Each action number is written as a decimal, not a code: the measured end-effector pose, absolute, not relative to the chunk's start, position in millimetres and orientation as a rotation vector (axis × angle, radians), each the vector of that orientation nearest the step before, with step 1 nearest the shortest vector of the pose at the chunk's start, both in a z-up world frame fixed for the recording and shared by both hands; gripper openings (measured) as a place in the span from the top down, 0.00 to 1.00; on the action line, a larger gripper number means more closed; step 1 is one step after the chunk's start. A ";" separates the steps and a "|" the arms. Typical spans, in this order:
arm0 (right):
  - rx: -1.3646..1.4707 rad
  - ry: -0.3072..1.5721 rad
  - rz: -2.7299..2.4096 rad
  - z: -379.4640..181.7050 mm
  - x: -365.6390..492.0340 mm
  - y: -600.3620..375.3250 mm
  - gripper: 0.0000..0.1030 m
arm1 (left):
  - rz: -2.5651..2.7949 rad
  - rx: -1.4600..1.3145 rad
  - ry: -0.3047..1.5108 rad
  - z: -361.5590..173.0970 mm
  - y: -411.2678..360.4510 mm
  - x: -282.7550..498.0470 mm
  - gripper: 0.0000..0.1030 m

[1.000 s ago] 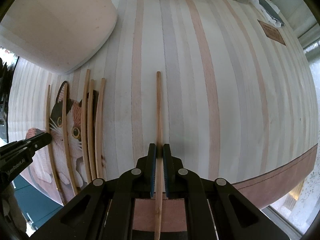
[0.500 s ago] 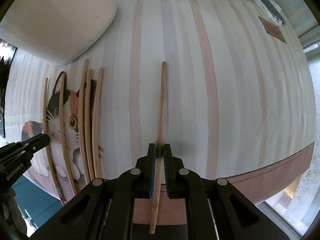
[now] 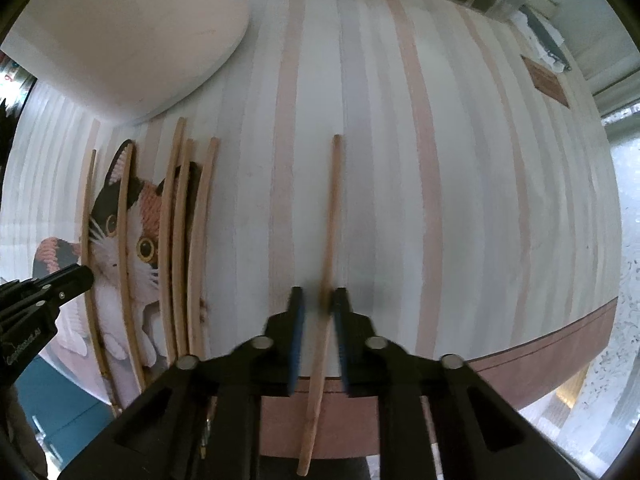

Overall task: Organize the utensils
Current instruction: 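Adjust the right gripper's hold on its chopstick on the placemat, then lift both held chopsticks and carry them above the beige holder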

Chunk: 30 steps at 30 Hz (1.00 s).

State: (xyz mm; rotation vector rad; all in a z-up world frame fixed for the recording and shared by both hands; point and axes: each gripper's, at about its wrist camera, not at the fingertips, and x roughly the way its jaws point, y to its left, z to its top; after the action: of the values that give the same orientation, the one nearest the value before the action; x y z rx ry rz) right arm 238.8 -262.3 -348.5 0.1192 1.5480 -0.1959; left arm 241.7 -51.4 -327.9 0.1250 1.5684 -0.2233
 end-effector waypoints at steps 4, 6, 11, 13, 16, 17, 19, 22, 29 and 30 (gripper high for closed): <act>0.159 1.513 -0.204 -340.5 233.7 -269.0 0.93 | -0.188 0.108 1.525 -315.9 -43.5 241.9 0.95; 0.181 1.482 -0.209 -331.2 232.6 -274.5 0.93 | -0.174 0.098 1.498 -305.8 -38.0 243.0 0.95; 0.185 1.369 -0.216 -298.3 234.4 -278.1 0.93 | -0.142 0.085 1.383 -264.8 -25.2 246.0 0.96; 0.167 1.333 -0.215 -286.4 237.3 -275.7 0.93 | -0.135 0.089 1.334 -246.8 -22.5 246.9 0.96; 0.143 1.278 -0.212 -269.2 239.9 -272.0 0.93 | -0.121 0.081 1.271 -223.7 -18.8 248.1 0.96; 0.136 1.252 -0.209 -261.1 241.5 -269.4 0.93 | -0.115 0.071 1.252 -216.7 -17.1 248.6 0.96; 0.121 1.213 -0.205 -248.1 243.0 -264.2 0.93 | -0.105 0.054 1.226 -208.4 -16.3 250.3 0.96; 0.111 1.165 -0.193 -231.6 242.0 -269.2 0.93 | -0.097 0.032 1.196 -197.3 -11.2 252.5 0.96; 0.086 1.049 -0.199 -206.9 265.7 -265.1 0.93 | -0.077 0.002 1.081 -161.2 -0.4 266.3 0.96; 0.093 1.030 -0.197 -200.6 269.5 -264.3 0.93 | -0.074 -0.005 1.065 -154.6 1.1 268.1 0.96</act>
State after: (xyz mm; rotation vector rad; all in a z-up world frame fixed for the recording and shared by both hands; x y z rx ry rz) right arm 269.5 -264.3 -200.6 0.0927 1.0298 -0.1975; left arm 268.1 1.1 -154.6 -0.0045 1.0648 -0.0737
